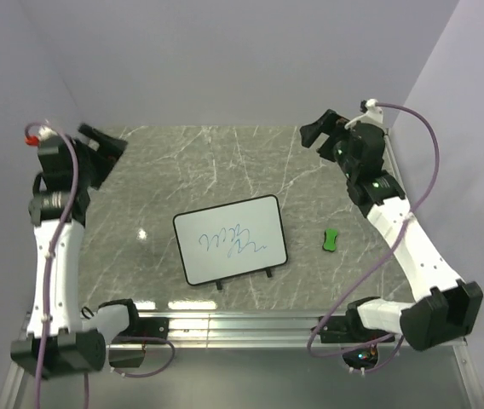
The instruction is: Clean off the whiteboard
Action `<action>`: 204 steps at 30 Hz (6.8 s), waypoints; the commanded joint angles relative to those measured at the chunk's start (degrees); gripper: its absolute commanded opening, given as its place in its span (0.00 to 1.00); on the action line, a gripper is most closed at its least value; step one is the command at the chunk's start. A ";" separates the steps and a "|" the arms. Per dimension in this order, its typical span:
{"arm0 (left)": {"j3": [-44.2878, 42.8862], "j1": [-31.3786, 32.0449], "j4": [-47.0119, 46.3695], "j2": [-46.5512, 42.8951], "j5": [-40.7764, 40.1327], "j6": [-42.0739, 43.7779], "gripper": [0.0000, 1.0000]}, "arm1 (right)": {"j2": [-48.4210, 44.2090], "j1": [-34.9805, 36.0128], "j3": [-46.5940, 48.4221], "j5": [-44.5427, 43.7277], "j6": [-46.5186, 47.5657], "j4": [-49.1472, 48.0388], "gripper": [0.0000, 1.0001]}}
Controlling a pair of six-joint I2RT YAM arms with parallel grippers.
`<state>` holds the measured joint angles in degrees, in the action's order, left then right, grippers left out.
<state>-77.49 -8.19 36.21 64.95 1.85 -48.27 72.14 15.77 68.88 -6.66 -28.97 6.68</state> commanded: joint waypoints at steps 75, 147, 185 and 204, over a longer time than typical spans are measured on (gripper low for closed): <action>32.65 22.16 15.57 -33.30 0.17 5.03 0.90 | 21.75 -4.35 -6.75 0.06 4.27 38.75 0.00; 65.45 22.07 -32.78 -36.56 15.38 -4.99 0.11 | 34.56 51.11 24.11 -12.77 -5.57 27.87 0.00; 59.04 22.42 -29.79 -28.82 13.27 -0.33 0.02 | 26.48 33.70 1.06 -18.31 -18.49 19.95 0.00; 59.04 22.86 -29.44 -30.14 13.18 -0.42 0.01 | 25.25 34.17 3.55 -14.44 -21.22 18.46 0.00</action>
<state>-17.50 14.39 5.23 34.70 15.31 -50.13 99.18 53.67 76.73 -19.86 -49.04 25.65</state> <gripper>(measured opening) 0.189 0.353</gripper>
